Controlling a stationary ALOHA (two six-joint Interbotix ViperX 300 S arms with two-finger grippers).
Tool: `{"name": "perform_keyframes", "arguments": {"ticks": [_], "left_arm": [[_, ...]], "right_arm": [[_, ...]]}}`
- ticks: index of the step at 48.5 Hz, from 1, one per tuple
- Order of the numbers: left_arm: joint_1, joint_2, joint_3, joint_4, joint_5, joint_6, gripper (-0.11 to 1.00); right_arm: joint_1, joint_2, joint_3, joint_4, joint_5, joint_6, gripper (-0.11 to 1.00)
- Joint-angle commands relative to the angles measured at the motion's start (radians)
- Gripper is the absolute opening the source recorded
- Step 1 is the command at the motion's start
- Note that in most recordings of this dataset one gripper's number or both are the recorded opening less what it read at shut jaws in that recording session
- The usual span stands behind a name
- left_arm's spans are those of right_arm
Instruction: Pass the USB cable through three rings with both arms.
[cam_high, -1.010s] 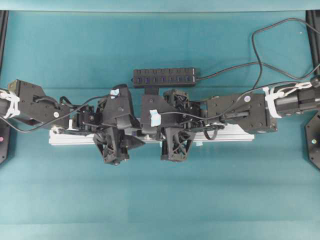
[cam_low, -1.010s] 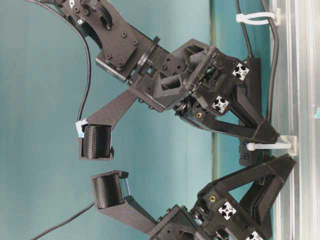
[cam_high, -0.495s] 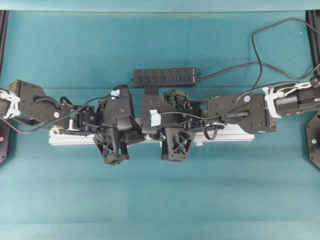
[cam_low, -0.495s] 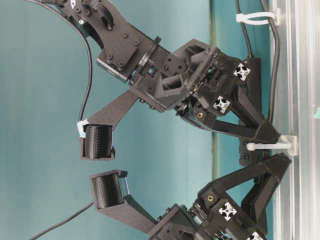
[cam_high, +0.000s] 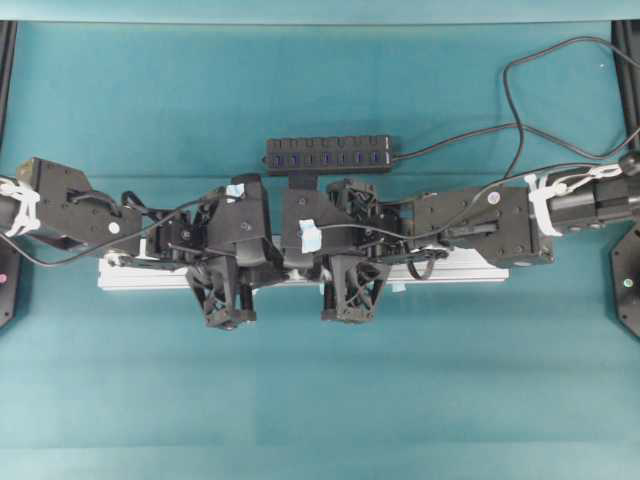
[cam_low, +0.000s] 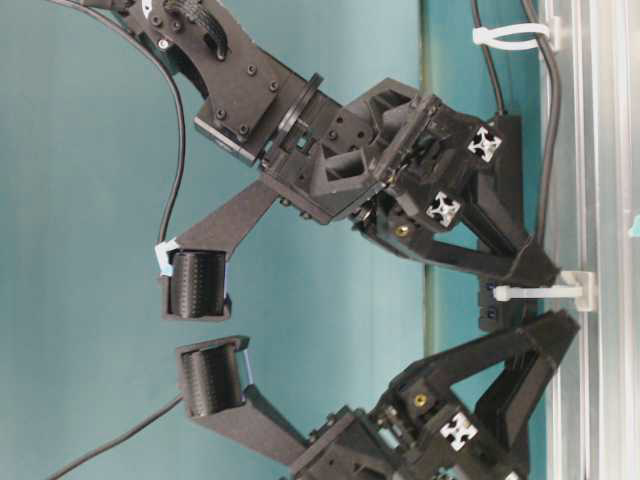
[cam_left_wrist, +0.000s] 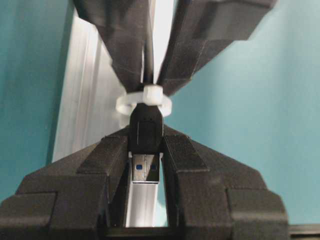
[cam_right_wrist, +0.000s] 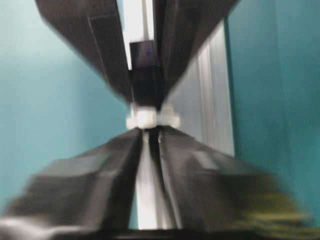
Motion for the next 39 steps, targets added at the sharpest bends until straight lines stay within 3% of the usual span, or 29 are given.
{"name": "perform_keyframes", "arguments": {"ticks": [1, 11, 15, 21, 39], "left_arm": [[-0.003, -0.032, -0.003, 0.003, 0.008, 0.002, 0.21], [-0.005, -0.066, 0.012, 0.002, 0.040, -0.002, 0.21], [-0.014, -0.081, 0.018, 0.003, 0.063, -0.005, 0.21], [-0.028, -0.109, 0.034, 0.003, 0.097, -0.011, 0.21], [-0.029, -0.169, 0.044, 0.003, 0.127, -0.009, 0.21]], "right_arm": [[0.002, -0.015, -0.006, -0.002, 0.008, 0.000, 0.13], [-0.011, -0.043, -0.018, -0.011, 0.008, 0.002, 0.71], [-0.017, -0.048, -0.031, -0.025, 0.008, 0.002, 0.89], [-0.021, -0.041, -0.060, -0.031, 0.008, 0.000, 0.83], [-0.018, 0.000, -0.133, -0.031, 0.009, -0.061, 0.82]]}}
